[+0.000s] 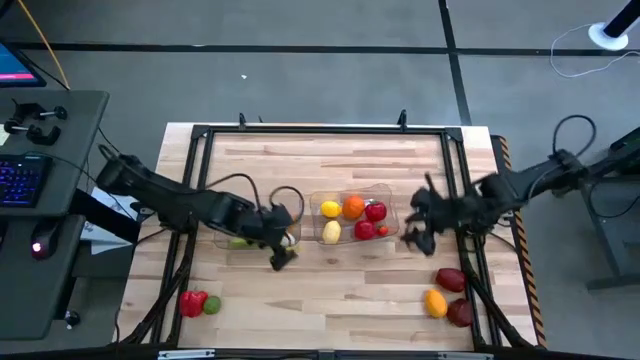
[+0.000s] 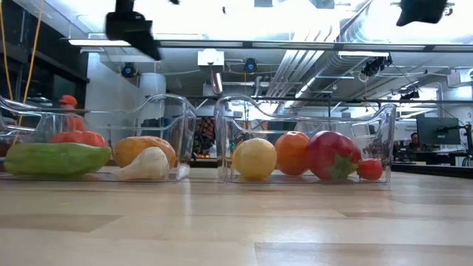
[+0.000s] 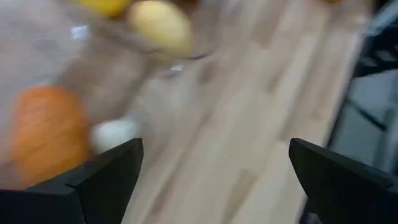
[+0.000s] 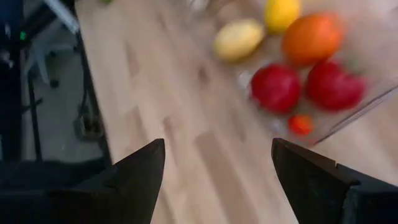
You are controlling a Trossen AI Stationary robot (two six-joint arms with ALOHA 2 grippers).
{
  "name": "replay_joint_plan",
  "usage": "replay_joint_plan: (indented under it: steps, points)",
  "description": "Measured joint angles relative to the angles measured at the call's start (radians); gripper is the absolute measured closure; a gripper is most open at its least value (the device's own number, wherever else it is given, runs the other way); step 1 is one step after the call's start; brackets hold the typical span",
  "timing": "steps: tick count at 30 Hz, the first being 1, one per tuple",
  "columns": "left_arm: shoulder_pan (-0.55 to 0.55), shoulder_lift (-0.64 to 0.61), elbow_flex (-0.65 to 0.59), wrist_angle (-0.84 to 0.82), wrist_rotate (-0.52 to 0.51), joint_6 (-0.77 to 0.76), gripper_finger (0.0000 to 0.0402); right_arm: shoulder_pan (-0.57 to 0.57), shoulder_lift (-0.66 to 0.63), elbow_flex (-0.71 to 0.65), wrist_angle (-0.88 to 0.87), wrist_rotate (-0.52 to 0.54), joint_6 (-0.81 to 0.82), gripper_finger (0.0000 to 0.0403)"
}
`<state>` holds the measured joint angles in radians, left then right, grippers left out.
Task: Sort produce into baskets
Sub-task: Put the yellow lemon into the right transparent bin
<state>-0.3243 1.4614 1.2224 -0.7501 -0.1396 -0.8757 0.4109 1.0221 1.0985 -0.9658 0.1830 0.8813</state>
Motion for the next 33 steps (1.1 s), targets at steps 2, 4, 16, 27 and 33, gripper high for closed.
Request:
replay_joint_plan:
  steps: [2, 4, 16, 27, 33]
  points:
    - [-0.001, 0.027, 0.0, 0.079, 0.044, 0.014, 0.0011, 0.091, 0.039, 0.0, 0.001, 0.018, 0.085, 0.0116]
    - [-0.003, 0.037, 0.0, 0.123, 0.087, 0.014, 0.0011, 0.174, 0.092, 0.0, 0.007, 0.028, 0.176, 0.0116]
    - [0.024, -0.203, 0.0, 0.143, -0.031, 0.173, 0.0011, 0.435, 0.466, 0.0, 0.01, -0.276, 0.816, 0.0116]
    - [0.077, -0.397, 0.002, 0.11, -0.155, 0.293, 0.0011, 0.482, 0.607, 0.0, -0.055, -0.384, 1.25, 0.0116]
    - [0.077, -0.403, 0.001, 0.036, -0.162, 0.32, 0.0011, 0.48, 0.717, 0.0, -0.048, -0.436, 1.174, 0.0116]
